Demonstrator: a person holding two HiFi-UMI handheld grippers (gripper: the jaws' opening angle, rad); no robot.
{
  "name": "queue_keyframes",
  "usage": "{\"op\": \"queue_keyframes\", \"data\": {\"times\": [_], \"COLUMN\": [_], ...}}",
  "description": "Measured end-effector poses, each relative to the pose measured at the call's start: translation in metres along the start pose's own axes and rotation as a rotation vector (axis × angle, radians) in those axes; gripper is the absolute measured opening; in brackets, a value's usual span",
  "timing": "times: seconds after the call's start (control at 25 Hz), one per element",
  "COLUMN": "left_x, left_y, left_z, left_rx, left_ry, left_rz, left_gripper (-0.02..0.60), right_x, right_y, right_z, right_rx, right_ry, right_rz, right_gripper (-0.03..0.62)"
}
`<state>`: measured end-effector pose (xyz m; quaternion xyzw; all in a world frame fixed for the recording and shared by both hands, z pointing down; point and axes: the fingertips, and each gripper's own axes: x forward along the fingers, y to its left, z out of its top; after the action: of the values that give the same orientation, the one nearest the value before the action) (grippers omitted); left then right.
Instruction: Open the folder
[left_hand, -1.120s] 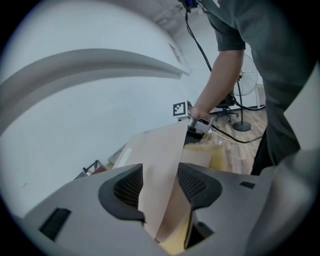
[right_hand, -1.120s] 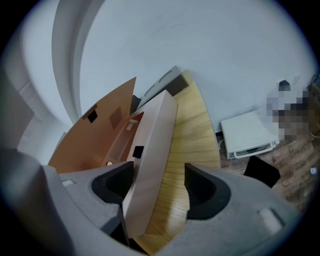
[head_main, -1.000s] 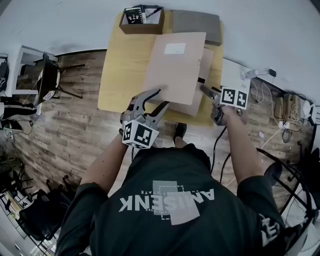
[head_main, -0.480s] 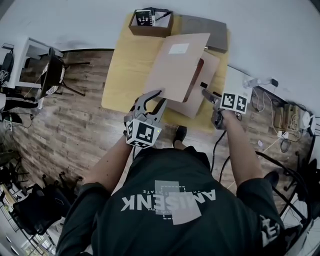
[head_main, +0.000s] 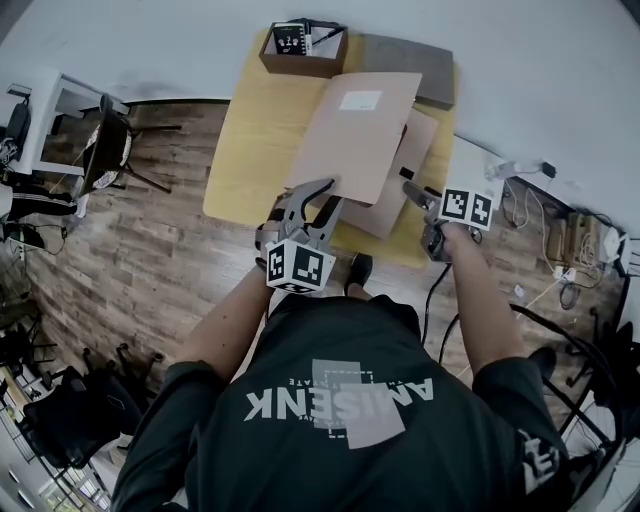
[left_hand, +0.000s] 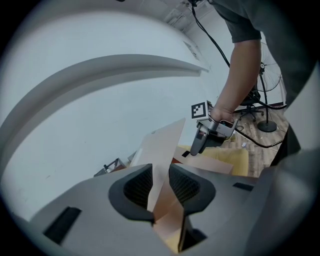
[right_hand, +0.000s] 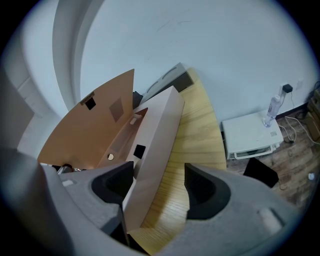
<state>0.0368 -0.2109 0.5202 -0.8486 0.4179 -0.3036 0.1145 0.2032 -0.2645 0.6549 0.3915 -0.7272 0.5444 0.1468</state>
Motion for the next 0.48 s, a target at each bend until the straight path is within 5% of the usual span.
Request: {"op": "queue_keyframes", "data": {"times": [0.16, 0.36, 0.48], "left_x": [0.005, -0.002, -0.009], "left_y": [0.001, 0.007, 0.019], "left_z": [-0.012, -0.014, -0.015], "left_rx": [-0.059, -0.034, -0.123], "left_ry": [0.046, 0.053, 0.05], "left_rz": [-0.022, -0.027, -0.021], "left_gripper": [0.062, 0.023, 0.012], "right_x": [0.001, 0.001, 0.002], "right_y": [-0.001, 0.0, 0.001], "right_z": [-0.001, 0.0, 0.0], "right_rx": [0.01, 0.0, -0.007], "right_ry": [0.002, 0.014, 0.022], "right_rz": [0.017, 0.02, 0.02], "right_gripper": [0.305, 0.305, 0.305]}}
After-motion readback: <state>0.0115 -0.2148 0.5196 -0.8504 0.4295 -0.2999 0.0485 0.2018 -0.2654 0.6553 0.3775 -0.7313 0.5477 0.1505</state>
